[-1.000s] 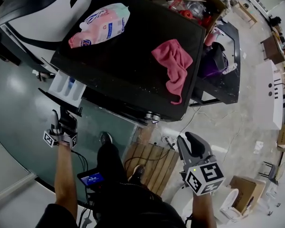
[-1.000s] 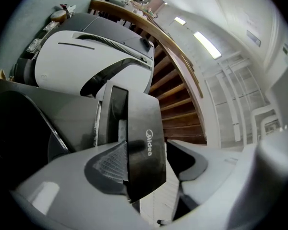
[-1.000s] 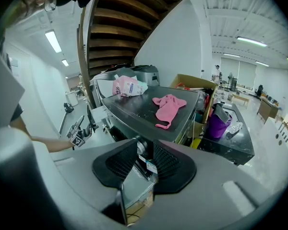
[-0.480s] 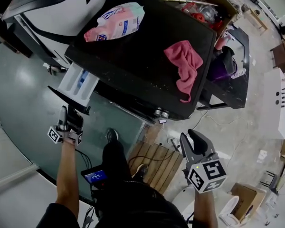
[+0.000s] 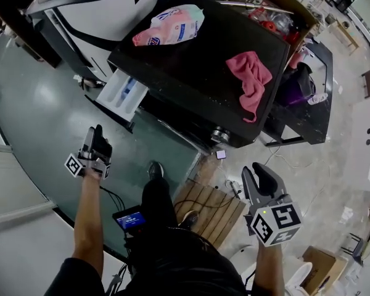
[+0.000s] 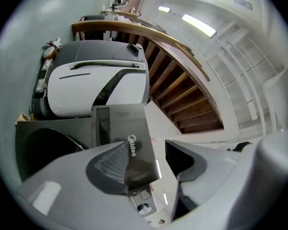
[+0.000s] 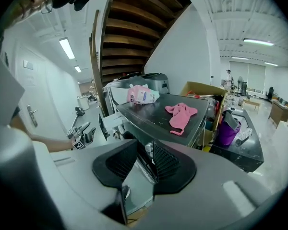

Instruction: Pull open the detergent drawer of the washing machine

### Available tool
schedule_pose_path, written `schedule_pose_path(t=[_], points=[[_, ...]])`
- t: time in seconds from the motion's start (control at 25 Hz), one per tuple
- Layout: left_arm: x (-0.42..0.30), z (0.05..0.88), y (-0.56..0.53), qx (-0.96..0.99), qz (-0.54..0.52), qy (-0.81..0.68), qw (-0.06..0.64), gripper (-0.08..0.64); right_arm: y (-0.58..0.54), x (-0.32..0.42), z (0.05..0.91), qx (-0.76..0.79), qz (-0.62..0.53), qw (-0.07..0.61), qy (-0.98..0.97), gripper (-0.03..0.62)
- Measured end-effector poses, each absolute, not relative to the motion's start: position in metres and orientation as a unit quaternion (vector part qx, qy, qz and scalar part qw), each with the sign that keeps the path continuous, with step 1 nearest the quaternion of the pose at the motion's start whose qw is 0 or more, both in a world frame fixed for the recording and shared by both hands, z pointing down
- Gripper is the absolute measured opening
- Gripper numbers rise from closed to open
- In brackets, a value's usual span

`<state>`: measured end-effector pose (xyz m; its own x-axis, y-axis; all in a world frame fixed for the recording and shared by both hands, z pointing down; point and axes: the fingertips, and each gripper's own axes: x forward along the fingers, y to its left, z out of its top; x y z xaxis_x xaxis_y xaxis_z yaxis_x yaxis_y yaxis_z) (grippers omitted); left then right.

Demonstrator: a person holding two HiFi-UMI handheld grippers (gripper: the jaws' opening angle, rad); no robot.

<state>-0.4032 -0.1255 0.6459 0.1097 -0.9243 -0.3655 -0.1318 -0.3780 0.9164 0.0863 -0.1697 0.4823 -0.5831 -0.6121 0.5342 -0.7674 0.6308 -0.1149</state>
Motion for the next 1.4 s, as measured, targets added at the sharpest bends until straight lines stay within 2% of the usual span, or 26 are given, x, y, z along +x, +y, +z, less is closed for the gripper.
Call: schedule_pose_path(t=[0.64, 1.4], points=[[-0.372, 0.481, -0.044, 0.756, -0.407, -0.425, 0.287, 0.287, -0.114, 0.085, 0.407, 0.375, 0.122, 0.157, -0.905, 0.084], [-0.309, 0.362, 0.034, 0.818, -0.121, -0.547, 0.134, 0.287, -0.051, 0.066, 0.314, 0.349, 0.053, 0.074, -0.933, 0.084]])
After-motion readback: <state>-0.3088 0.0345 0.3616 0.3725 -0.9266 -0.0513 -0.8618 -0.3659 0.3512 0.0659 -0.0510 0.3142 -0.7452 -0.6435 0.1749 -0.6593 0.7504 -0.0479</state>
